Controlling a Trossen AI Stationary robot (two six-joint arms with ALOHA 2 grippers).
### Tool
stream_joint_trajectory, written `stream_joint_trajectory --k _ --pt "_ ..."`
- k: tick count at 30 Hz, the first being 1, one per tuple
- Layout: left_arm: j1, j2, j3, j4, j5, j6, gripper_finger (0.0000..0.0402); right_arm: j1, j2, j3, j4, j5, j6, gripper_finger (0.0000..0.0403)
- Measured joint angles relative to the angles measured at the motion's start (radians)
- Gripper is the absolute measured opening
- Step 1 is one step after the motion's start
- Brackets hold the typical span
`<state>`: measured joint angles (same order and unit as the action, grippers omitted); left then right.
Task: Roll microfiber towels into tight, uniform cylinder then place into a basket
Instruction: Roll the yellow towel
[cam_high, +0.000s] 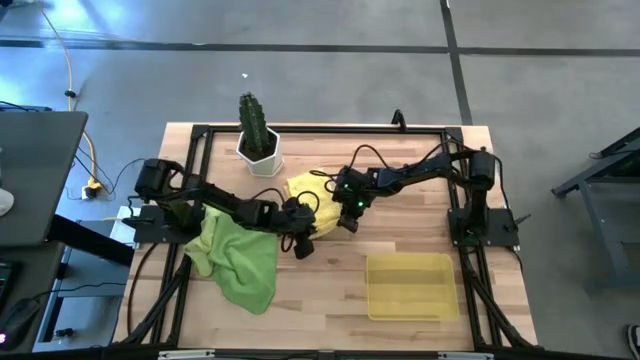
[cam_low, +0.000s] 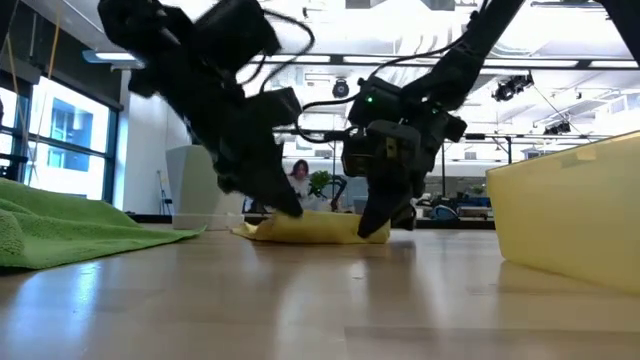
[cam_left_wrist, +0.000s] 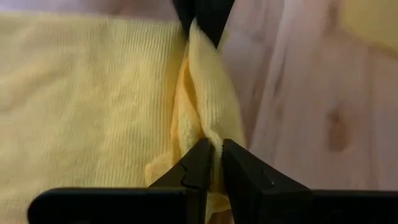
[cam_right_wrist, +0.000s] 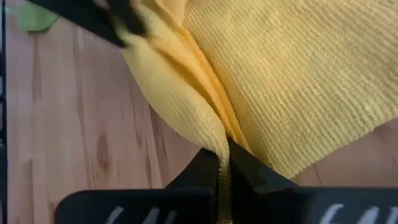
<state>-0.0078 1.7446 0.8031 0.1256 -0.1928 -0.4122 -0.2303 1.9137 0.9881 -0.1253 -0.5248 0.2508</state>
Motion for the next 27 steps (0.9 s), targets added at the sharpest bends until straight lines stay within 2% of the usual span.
stream_joint_trajectory --k 7,11,18,22,27 --pt "-0.022 -0.121 0.003 -0.065 -0.010 0.027 0.0060 -0.012 0.001 0.029 -0.058 -0.001 -0.008 0.0000" --pt "-0.038 -0.134 0.003 -0.043 -0.012 0.117 0.0086 -0.024 0.001 0.031 -0.054 -0.001 -0.003 0.0000" --pt "-0.047 -0.048 0.004 0.006 -0.111 0.230 0.0131 -0.039 0.001 0.031 -0.035 0.000 0.005 0.0000" --pt "-0.047 0.005 0.003 0.004 -0.174 0.240 0.0147 -0.039 0.001 0.031 -0.033 0.000 0.003 0.0000" --pt "-0.047 0.029 0.004 0.002 -0.196 0.233 0.0157 -0.038 0.001 0.031 -0.029 0.000 0.003 0.0000"
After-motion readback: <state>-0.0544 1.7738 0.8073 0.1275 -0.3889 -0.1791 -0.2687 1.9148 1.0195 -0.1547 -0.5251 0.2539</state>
